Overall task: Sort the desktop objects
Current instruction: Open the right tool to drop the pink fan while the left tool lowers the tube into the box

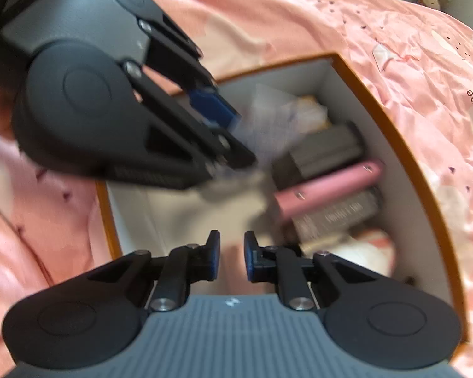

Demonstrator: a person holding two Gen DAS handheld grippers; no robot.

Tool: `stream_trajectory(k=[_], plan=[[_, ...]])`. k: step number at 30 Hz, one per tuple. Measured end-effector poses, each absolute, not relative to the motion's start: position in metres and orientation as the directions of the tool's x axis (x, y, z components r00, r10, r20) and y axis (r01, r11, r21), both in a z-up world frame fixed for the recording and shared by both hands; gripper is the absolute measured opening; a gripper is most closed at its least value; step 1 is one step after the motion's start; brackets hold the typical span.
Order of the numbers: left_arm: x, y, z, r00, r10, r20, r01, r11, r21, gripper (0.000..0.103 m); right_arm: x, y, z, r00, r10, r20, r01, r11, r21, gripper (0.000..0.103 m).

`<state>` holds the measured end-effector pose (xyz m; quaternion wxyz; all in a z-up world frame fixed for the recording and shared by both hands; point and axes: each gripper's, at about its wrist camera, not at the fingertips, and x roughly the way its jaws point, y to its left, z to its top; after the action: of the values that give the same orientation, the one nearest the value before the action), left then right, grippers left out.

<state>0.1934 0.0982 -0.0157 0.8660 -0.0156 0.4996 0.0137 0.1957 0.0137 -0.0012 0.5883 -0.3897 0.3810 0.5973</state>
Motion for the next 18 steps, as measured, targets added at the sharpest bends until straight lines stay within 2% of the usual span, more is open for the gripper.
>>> stream_trajectory(k=[4,7,10,14,18], plan=[[0.193,0.097,-0.016,0.498,0.002,-0.867,-0.031,0.999,-0.016,0.025,0.189,0.023,-0.012,-0.008,0.430,-0.903,-1.000,0.021,0.019,0.012],[0.190,0.097,-0.011,0.513,-0.004,-0.858,-0.021,1.000,-0.018,0.019,0.184,0.032,-0.025,-0.008,0.425,-0.905,-0.998,0.054,0.034,0.012],[0.190,0.098,-0.007,0.515,-0.016,-0.857,-0.021,0.999,-0.031,0.019,0.190,0.037,-0.030,-0.053,0.434,-0.899,-0.990,0.097,0.105,0.016],[0.182,0.103,0.009,0.549,-0.038,-0.835,-0.018,0.998,-0.057,0.019,0.203,0.045,-0.040,-0.095,0.425,-0.900,-0.956,0.214,0.202,0.016],[0.169,0.110,0.031,0.596,-0.060,-0.801,-0.024,0.995,-0.092,0.020,0.212,0.047,-0.049,-0.088,0.417,-0.905,-0.925,0.303,0.229,0.015]])
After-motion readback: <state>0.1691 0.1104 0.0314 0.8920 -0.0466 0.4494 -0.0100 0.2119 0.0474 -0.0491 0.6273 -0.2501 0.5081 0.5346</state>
